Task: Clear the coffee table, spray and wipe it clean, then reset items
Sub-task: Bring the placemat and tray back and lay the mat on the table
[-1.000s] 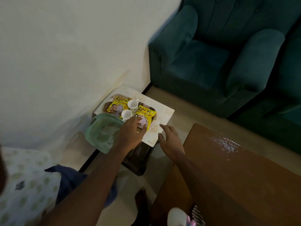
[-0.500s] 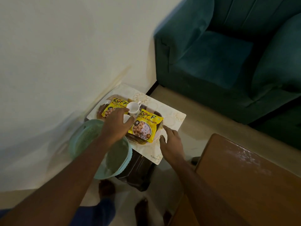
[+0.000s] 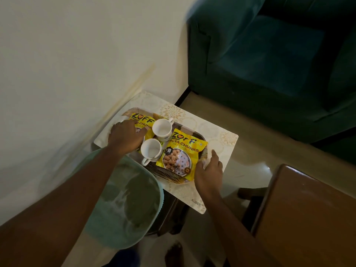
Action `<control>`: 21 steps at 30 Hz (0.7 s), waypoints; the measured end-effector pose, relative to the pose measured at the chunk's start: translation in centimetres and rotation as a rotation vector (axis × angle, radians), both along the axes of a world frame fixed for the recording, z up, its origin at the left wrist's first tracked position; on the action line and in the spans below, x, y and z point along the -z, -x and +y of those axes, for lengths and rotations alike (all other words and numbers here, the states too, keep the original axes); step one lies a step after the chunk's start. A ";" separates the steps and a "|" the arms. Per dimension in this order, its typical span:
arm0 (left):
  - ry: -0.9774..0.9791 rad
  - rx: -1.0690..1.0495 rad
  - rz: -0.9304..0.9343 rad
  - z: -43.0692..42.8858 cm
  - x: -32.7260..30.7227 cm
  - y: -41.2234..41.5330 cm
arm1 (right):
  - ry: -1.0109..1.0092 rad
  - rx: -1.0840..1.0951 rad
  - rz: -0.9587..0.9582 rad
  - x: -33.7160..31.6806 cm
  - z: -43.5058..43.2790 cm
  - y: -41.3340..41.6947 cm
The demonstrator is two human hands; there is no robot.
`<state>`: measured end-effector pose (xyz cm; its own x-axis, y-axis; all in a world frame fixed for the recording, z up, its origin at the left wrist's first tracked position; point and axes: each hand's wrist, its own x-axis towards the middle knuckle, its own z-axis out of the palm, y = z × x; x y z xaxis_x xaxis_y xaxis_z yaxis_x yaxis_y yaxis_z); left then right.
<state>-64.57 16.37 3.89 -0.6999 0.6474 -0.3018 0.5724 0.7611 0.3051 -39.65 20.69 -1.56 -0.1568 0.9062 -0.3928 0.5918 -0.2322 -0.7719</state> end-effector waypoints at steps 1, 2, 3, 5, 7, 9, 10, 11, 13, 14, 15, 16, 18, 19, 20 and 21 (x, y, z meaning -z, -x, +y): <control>0.047 -0.007 -0.007 0.3 0.3 0.6 | 0.003 0.014 -0.015 0.2 0.0 0.2; 0.088 -0.014 -0.011 0.7 0.5 1.2 | 0.005 0.023 -0.028 0.4 0.1 0.5; 0.118 -0.028 -0.011 1.0 0.7 1.7 | 0.005 0.026 -0.036 0.6 0.2 0.7; 0.154 -0.085 -0.014 1.5 1.2 2.6 | 0.010 0.026 -0.042 1.0 0.2 0.9; 0.161 -0.154 -0.038 1.7 1.8 3.7 | 0.011 0.034 -0.055 1.2 0.1 1.2; 0.169 -0.196 -0.072 1.6 2.5 4.7 | 0.006 0.040 -0.061 1.3 0.1 1.5; 0.174 -0.206 -0.094 1.6 2.7 5.0 | 0.006 0.045 -0.060 1.4 0.1 1.6; 0.175 -0.213 -0.111 1.6 3.0 5.3 | 0.007 0.051 -0.062 1.4 0.2 1.6; 0.176 -0.227 -0.101 1.7 3.2 5.9 | 0.009 0.066 -0.070 1.5 0.2 1.7; 0.175 -0.240 -0.089 1.6 3.2 6.1 | 0.012 0.073 -0.073 1.5 0.3 1.8; 0.175 -0.258 -0.080 1.7 3.2 6.4 | 0.015 0.080 -0.074 1.5 0.3 1.8; 0.179 -0.276 -0.084 1.7 3.3 6.7 | 0.017 0.085 -0.074 1.6 0.3 1.9; 0.174 -0.317 -0.135 1.4 3.5 7.3 | 0.020 0.087 -0.070 1.7 0.3 2.0; 0.164 -0.334 -0.168 1.3 3.7 7.6 | 0.020 0.089 -0.069 1.8 0.2 2.0; 0.157 -0.342 -0.187 1.2 3.8 7.8 | 0.019 0.091 -0.069 1.8 0.2 2.0; 0.154 -0.345 -0.192 1.1 3.9 8.0 | 0.019 0.094 -0.073 1.9 0.2 2.0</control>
<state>-72.54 17.46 0.03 -0.7892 0.3222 -0.5228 0.2197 0.9431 0.2495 -41.67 20.89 -3.49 -0.0419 0.9079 -0.4170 0.6210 -0.3033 -0.7228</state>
